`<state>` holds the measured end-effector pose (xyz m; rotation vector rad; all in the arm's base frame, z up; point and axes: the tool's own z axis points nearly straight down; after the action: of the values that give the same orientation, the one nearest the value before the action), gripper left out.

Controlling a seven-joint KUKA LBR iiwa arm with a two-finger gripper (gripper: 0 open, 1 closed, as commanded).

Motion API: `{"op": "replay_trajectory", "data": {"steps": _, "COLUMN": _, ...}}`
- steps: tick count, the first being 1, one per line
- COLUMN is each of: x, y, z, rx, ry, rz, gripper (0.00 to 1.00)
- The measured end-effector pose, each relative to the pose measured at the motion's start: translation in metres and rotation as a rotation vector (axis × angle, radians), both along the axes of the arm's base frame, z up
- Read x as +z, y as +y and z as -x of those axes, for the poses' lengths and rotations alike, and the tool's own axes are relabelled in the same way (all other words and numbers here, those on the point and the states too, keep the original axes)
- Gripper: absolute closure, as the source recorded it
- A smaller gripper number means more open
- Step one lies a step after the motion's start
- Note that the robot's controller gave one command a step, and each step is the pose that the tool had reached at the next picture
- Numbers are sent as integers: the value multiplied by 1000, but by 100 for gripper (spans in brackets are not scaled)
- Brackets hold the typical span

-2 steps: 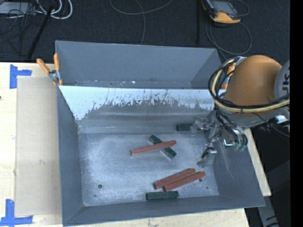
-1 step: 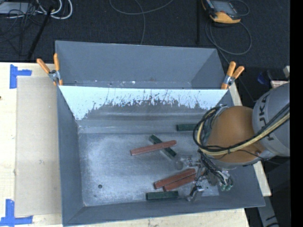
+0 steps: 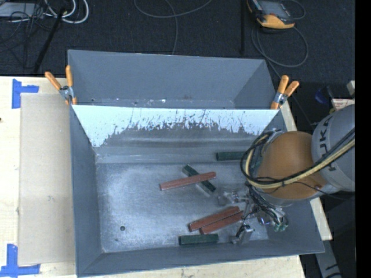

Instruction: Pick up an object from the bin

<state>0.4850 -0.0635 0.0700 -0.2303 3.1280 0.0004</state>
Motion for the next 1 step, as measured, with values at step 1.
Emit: {"op": "replay_trajectory", "data": {"steps": 1, "x": 0, "y": 0, "z": 1, "rx": 3, "ry": 3, "rz": 0, "gripper": 100}}
